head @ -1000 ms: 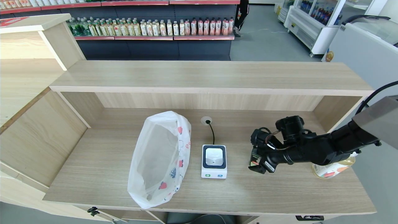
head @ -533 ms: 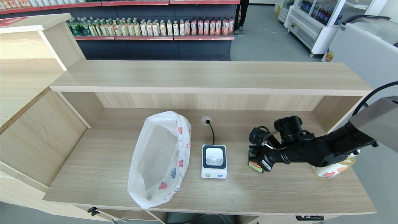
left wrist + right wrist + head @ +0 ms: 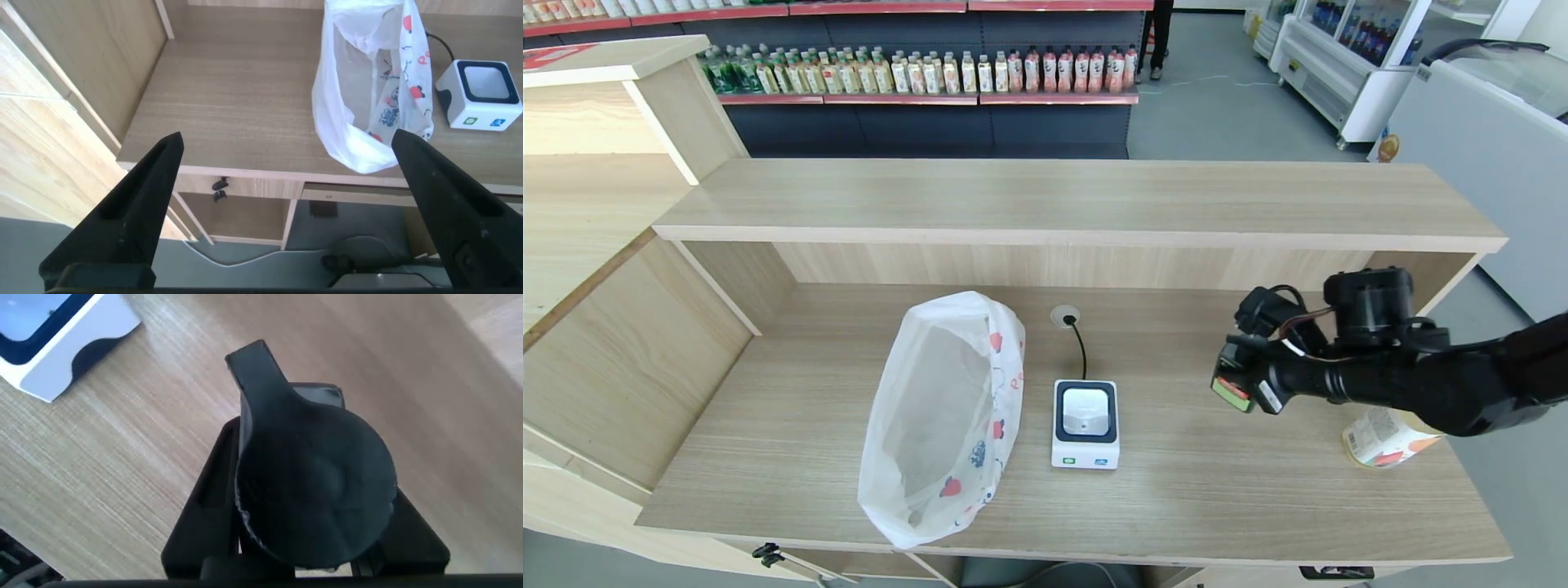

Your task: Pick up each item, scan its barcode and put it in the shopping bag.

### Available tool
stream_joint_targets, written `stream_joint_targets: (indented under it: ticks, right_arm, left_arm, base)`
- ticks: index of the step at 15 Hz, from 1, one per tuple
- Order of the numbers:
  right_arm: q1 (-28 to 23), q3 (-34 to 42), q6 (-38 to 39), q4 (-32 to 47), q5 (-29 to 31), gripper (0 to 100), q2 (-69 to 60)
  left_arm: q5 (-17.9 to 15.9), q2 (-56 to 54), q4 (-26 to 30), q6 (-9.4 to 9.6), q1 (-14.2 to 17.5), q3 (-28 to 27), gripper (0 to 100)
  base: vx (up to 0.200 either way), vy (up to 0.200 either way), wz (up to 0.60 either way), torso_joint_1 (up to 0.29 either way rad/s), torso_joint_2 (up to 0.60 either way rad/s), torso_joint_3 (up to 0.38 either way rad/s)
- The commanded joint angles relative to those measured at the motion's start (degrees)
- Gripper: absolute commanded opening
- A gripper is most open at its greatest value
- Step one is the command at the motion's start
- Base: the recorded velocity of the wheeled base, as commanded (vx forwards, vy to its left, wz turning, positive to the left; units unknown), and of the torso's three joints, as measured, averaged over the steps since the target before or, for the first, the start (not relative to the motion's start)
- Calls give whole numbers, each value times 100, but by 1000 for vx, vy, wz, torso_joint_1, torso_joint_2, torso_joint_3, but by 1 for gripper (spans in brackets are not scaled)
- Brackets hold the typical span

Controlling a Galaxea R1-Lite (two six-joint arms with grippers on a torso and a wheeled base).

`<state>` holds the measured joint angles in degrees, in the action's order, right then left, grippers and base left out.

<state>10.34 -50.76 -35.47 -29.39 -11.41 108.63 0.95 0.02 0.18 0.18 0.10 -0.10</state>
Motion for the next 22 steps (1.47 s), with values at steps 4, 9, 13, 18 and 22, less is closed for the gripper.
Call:
stream_joint_targets:
  ticks: [4, 9, 13, 18, 22]
  right_arm:
    - [-867, 1640, -1937, -647, -889, 0, -2311]
    - [-1631, 1552, -9706, 707, -6154, 0, -2232]
    - [-568, 1323, -12953, 3414, -5785, 0, -1810]
    - [803, 849, -12953, 2842, -5794, 0, -993]
    - [1322, 559, -12953, 2667, -5794, 0, -518]
  left_arm:
    - [2, 6, -1, -1, -1, 1, 100]
    - [2, -2, -1, -1, -1, 1, 100]
    - [2, -2, -1, -1, -1, 1, 100]
    - [2, -2, -1, -1, -1, 1, 100]
    - [2, -2, -1, -1, -1, 1, 100]
  base:
    - [0, 0, 0, 0, 0, 0]
    - [0, 0, 0, 0, 0, 0]
    - [0, 0, 0, 0, 0, 0]
    - [0, 0, 0, 0, 0, 0]
    - [0, 0, 0, 0, 0, 0]
